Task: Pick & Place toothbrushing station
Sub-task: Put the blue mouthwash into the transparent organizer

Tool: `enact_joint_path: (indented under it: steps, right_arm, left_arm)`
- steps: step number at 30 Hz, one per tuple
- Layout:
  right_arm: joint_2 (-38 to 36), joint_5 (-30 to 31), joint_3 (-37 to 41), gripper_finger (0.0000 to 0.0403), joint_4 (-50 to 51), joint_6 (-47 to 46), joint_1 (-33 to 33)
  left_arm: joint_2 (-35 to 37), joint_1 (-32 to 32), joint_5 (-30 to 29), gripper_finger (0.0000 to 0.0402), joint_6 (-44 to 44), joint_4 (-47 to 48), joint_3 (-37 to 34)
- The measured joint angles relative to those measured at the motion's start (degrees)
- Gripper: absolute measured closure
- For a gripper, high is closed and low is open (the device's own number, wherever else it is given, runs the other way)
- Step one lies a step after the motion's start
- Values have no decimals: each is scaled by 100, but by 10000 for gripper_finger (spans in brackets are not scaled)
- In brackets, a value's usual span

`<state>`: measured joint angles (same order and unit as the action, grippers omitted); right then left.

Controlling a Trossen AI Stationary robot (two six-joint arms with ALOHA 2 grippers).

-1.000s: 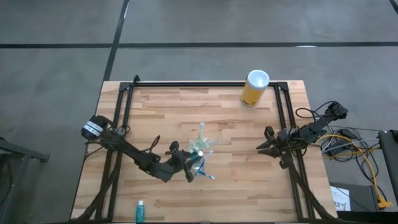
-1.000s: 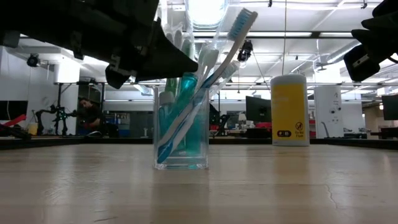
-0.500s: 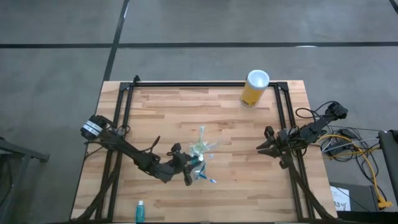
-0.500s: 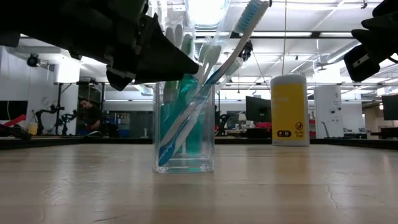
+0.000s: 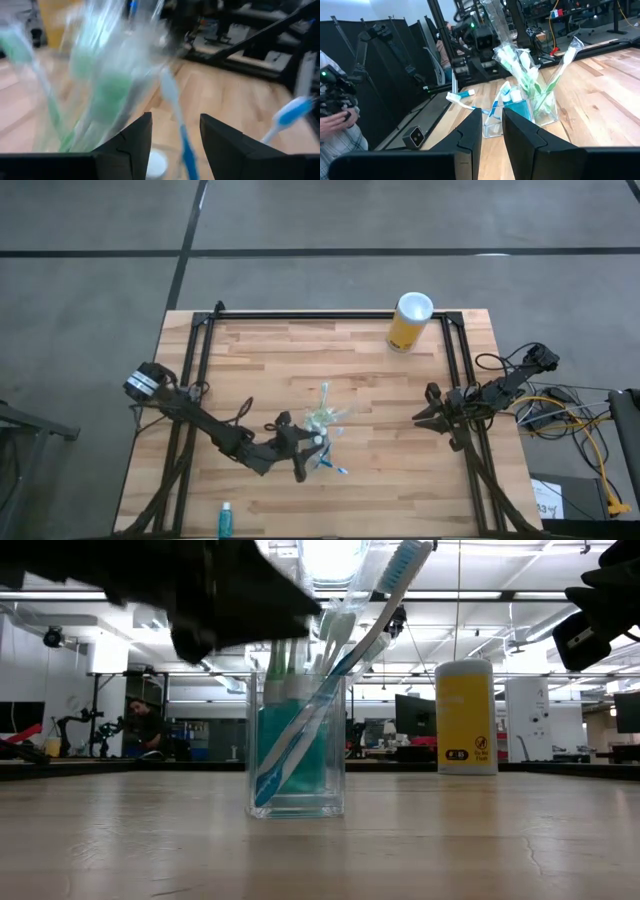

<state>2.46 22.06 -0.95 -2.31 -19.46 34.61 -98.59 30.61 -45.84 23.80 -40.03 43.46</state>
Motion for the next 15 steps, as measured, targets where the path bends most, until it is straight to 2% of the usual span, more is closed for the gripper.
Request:
enact_joint_path:
  steps: [3,6,9,12,15]
  right_arm:
    - [0,0,0,327,0,0,0]
    - [0,0,0,327,0,0,0]
    - [0,0,0,327,0,0,0]
    - [0,0,0,327,0,0,0]
    - [0,0,0,327,0,0,0]
  left_arm:
    - [281,96,1,232,-397,-1,36]
    - [655,242,-2,232,-1232,21,87]
    - [1119,384,-7,232,-1787,368,198]
    - [1654,435,-27,232,-1464,1560,433]
    - [2133,437,-77,232,-223,3512,877]
